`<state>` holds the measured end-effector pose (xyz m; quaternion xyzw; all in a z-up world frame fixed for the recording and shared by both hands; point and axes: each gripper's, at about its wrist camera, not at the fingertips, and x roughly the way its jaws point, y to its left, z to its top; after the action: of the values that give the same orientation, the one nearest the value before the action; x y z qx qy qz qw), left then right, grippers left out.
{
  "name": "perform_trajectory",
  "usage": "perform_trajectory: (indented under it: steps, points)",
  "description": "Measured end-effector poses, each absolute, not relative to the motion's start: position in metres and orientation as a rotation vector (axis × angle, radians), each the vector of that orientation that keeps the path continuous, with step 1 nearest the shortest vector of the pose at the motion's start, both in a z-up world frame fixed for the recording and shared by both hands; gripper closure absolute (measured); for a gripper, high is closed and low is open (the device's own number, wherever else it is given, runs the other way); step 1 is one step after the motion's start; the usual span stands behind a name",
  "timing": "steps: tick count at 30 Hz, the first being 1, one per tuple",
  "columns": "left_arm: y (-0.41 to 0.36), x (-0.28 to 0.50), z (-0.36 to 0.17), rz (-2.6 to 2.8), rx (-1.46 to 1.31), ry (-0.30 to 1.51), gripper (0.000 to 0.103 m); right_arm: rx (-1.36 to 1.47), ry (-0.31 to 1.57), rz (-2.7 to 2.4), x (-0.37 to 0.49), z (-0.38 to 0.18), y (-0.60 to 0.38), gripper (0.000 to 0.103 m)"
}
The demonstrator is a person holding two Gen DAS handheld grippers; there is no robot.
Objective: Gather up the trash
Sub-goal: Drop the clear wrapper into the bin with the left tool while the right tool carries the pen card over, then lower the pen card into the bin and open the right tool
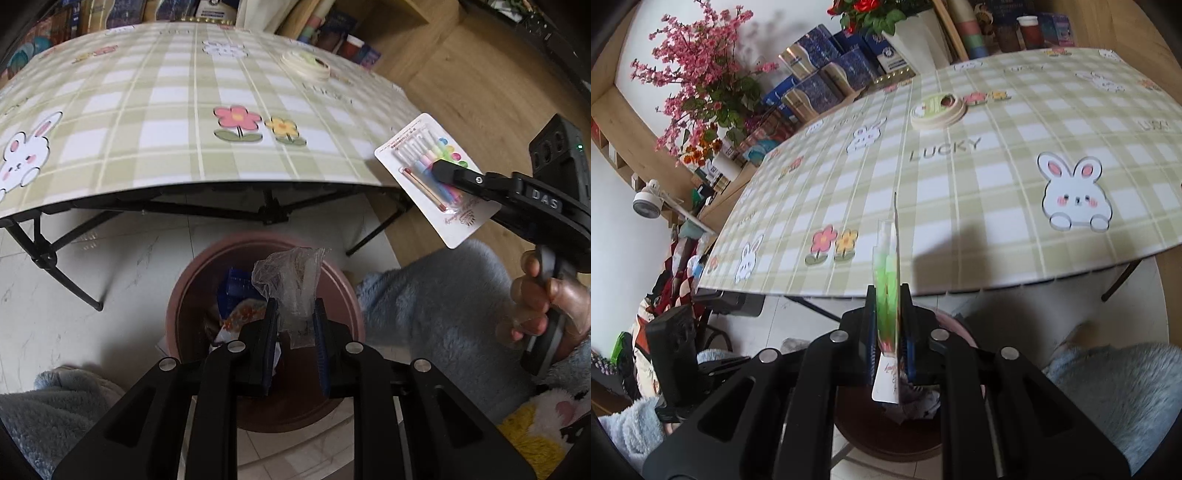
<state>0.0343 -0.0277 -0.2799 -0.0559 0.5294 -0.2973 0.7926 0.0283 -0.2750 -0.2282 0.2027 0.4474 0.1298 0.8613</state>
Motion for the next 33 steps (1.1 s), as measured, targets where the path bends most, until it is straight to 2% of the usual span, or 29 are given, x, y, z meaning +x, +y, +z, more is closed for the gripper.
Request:
perform_trajectory:
  steps: [5, 10, 14, 22, 33]
  points:
    - [-0.028, 0.035, -0.288, -0.624, -0.120, 1.156, 0.081, 0.425, 0.968, 0.289, 0.025, -0.237, -0.267, 0.088]
    - [-0.011, 0.040, -0.285, -0.580, -0.200, 1.134, 0.064, 0.402, 1.011, 0.315, 0.022, -0.248, -0.253, 0.088]
    - [0.002, 0.042, -0.282, -0.537, -0.250, 1.104, 0.056, 0.384, 1.055, 0.332, 0.021, -0.258, -0.241, 0.088]
    - [0.021, 0.043, -0.266, -0.439, -0.282, 0.988, 0.027, 0.362, 1.133, 0.353, 0.022, -0.277, -0.227, 0.088]
    - [0.041, 0.047, -0.261, -0.322, -0.321, 0.937, 0.014, 0.334, 1.200, 0.376, 0.021, -0.290, -0.218, 0.088]
